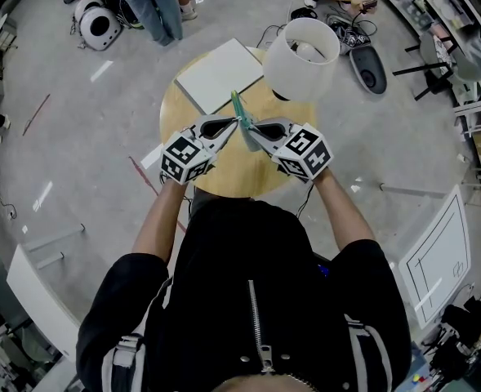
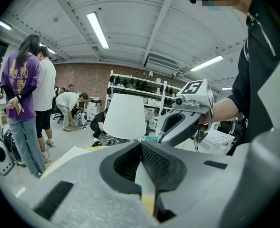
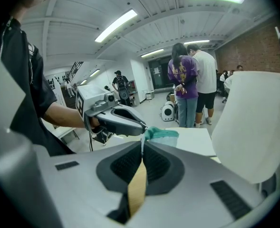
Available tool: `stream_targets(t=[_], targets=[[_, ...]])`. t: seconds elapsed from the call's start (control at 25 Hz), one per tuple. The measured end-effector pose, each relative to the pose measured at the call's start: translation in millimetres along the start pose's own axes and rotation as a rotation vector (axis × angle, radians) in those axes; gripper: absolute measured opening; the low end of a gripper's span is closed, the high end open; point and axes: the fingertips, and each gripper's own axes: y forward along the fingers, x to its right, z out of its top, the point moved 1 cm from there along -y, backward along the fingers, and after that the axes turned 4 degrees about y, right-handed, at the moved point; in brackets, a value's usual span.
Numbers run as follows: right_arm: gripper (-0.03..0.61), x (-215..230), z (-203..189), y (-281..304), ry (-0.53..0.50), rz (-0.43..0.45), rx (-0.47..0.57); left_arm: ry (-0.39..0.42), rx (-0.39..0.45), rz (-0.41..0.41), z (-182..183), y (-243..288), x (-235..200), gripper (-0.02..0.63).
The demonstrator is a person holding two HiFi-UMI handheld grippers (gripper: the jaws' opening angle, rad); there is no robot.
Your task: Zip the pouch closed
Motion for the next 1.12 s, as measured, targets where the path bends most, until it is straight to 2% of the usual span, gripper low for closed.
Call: stream_targets(t=[0.12,0.52,0.88,1.12], targets=[[0.012,-1.4,-1.6,-2.0,0.002,0.0,-0.001,0.012,-0.01,-0.014,-0.4,-0.8,2.1,0.005],[0.012,-2.9,-1.7,-2.9,0.002,0.003,0.001,-0.018,-0.013,0.012,-5.0,-2.7,-6.9,0.005],[0.012,-2.2,-5.1,-11.6,0.014,0.004,0.007,-0.083,-0.025,0.108,-18.6,-22.2,-41.5,0.005],[0.012,-0.7,-9.5,-18.5,0.019,0.005,0.011,-0.077,-0.051,0.137,-28.3,-34.3,-53.3,0.005]])
